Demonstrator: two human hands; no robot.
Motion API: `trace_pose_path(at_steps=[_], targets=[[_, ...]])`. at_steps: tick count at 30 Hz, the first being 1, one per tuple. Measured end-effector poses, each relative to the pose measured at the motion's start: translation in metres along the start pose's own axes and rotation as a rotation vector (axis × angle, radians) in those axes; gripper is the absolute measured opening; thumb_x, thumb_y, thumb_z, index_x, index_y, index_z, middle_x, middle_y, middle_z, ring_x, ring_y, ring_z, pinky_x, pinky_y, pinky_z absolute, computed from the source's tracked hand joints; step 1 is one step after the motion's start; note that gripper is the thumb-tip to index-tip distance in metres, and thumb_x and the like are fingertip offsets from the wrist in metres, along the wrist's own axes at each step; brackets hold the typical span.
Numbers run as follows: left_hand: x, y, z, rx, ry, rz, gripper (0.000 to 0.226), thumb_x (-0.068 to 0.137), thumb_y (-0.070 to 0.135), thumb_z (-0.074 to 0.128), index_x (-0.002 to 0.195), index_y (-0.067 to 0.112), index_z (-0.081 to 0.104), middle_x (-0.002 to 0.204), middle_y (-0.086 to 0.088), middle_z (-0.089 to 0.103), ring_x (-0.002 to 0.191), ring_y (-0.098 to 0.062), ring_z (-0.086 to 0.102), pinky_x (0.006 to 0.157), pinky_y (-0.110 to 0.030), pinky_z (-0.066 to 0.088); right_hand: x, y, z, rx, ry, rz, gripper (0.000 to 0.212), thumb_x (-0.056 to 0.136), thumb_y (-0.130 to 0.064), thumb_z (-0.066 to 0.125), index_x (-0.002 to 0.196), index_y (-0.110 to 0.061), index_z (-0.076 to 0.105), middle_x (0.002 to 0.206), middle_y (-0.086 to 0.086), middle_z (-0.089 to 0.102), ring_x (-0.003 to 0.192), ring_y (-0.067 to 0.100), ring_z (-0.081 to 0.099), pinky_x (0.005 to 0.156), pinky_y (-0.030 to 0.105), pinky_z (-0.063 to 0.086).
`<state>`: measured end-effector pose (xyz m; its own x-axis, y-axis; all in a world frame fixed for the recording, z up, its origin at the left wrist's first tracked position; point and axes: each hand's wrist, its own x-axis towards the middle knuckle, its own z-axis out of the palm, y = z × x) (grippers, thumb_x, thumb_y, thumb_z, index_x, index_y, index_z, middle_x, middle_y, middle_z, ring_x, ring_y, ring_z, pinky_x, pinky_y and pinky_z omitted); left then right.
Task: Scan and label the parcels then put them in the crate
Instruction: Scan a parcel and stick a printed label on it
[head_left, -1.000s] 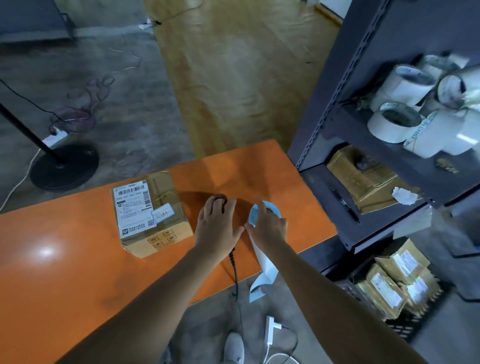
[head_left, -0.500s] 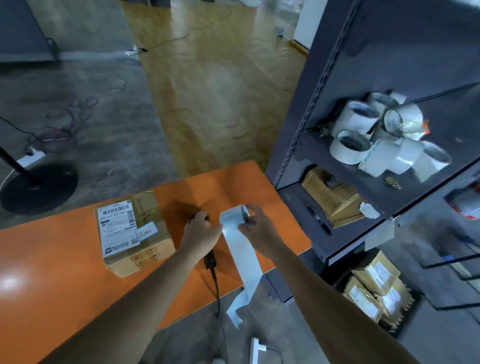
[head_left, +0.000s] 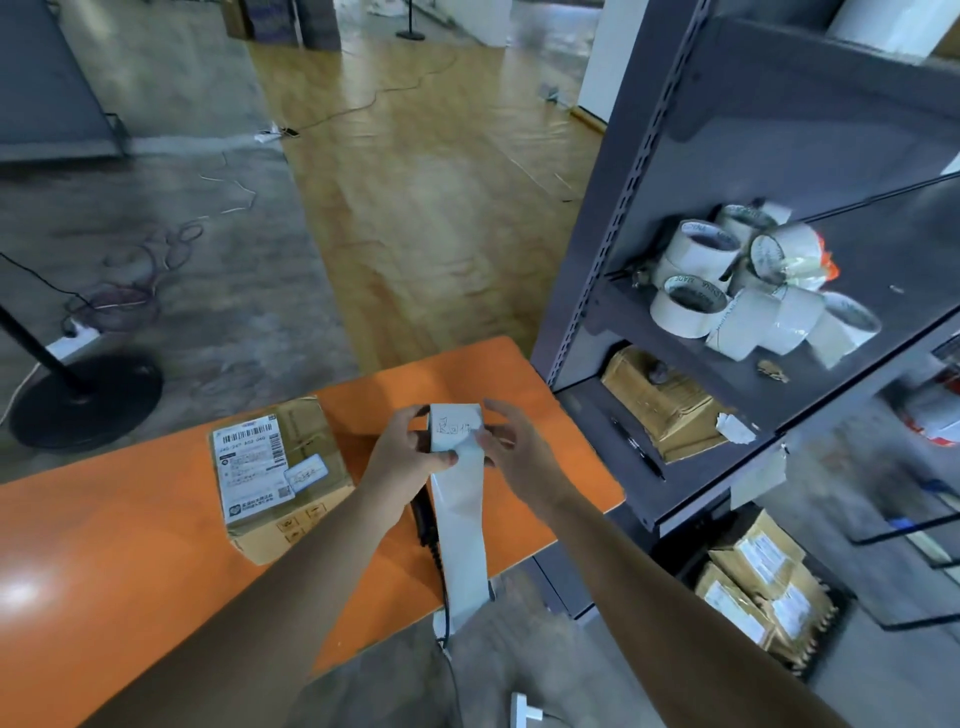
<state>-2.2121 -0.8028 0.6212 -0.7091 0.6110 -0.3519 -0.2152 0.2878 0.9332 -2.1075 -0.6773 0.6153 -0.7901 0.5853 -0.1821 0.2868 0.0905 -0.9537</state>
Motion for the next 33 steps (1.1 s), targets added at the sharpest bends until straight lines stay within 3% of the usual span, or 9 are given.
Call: trace_pose_path(at_steps=[3,8,10,14,16,21,25,33], targets=[[-0.002,-0.003,-0.003,0.025,0.010,0.024,0.076,0.075,-0.008,0.075,0.137,0.016,0.039,0.096,-0.001,0.068,0.087,-0.007,0.065,0.070,-0.017,0.048,0.003,-0.003,0.002,-0.102,0.017,-0.054,0.030,0.098,-0.019,0.057,0.125,-0.032,0.053,0.104,0.001,0.069,0.098,0.014,0.066,0.086,0.036,0.057],[-0.002,-0.006,-0.009,0.017,-0.002,0.053,0.090,0.076,-0.007,0.075,0.147,0.024,0.029,0.098,-0.009,0.068,0.087,-0.011,0.066,0.067,-0.016,0.048,0.001,-0.009,0.000,-0.213,-0.045,-0.079,0.035,0.098,-0.018,0.056,0.132,-0.028,0.053,0.106,-0.003,0.070,0.100,0.008,0.065,0.085,0.023,0.051],[-0.001,-0.007,-0.010,0.034,-0.016,0.079,0.087,0.075,-0.006,0.075,0.145,0.026,0.033,0.096,-0.009,0.068,0.087,-0.013,0.067,0.069,-0.017,0.051,0.000,-0.010,0.000,-0.249,-0.032,-0.099,0.034,0.098,-0.020,0.057,0.130,-0.028,0.055,0.108,-0.003,0.070,0.101,0.007,0.065,0.086,0.024,0.052],[0.001,-0.013,-0.014,0.121,0.000,0.138,0.078,0.071,0.000,0.079,0.133,0.033,0.044,0.100,-0.008,0.067,0.094,-0.022,0.068,0.086,-0.039,0.056,0.000,-0.011,0.002,-0.281,0.018,-0.137,0.031,0.095,-0.020,0.061,0.126,-0.026,0.061,0.108,-0.009,0.068,0.100,0.004,0.067,0.088,0.027,0.054],[0.001,-0.016,-0.016,0.156,0.013,0.151,0.076,0.070,0.002,0.080,0.129,0.035,0.045,0.100,-0.006,0.067,0.093,-0.020,0.067,0.088,-0.043,0.054,-0.001,-0.010,0.004,-0.322,0.053,-0.169,0.029,0.094,-0.019,0.063,0.123,-0.021,0.064,0.110,-0.007,0.070,0.098,0.005,0.068,0.088,0.024,0.054],[0.002,-0.021,-0.017,0.179,0.025,0.166,0.076,0.072,0.007,0.080,0.134,0.034,0.044,0.108,-0.002,0.065,0.095,-0.015,0.065,0.089,-0.037,0.053,-0.001,-0.012,0.007,-0.409,0.106,-0.220,0.020,0.091,-0.018,0.066,0.111,-0.017,0.069,0.103,-0.005,0.072,0.089,0.006,0.069,0.081,0.020,0.053],[0.003,-0.023,-0.018,0.222,0.012,0.179,0.077,0.074,0.009,0.078,0.136,0.037,0.042,0.111,-0.001,0.063,0.097,-0.015,0.063,0.083,-0.031,0.052,0.001,-0.016,0.006,-0.425,0.089,-0.199,0.016,0.093,-0.021,0.064,0.107,-0.016,0.068,0.095,-0.012,0.066,0.087,0.003,0.064,0.073,0.004,0.045],[0.001,-0.018,-0.016,0.300,-0.004,0.231,0.072,0.077,0.008,0.074,0.137,0.032,0.043,0.114,0.002,0.062,0.096,-0.013,0.058,0.070,-0.021,0.044,0.005,-0.022,0.000,-0.491,0.022,-0.134,0.019,0.096,-0.027,0.059,0.112,-0.018,0.063,0.094,-0.011,0.061,0.087,0.007,0.059,0.067,0.010,0.043]])
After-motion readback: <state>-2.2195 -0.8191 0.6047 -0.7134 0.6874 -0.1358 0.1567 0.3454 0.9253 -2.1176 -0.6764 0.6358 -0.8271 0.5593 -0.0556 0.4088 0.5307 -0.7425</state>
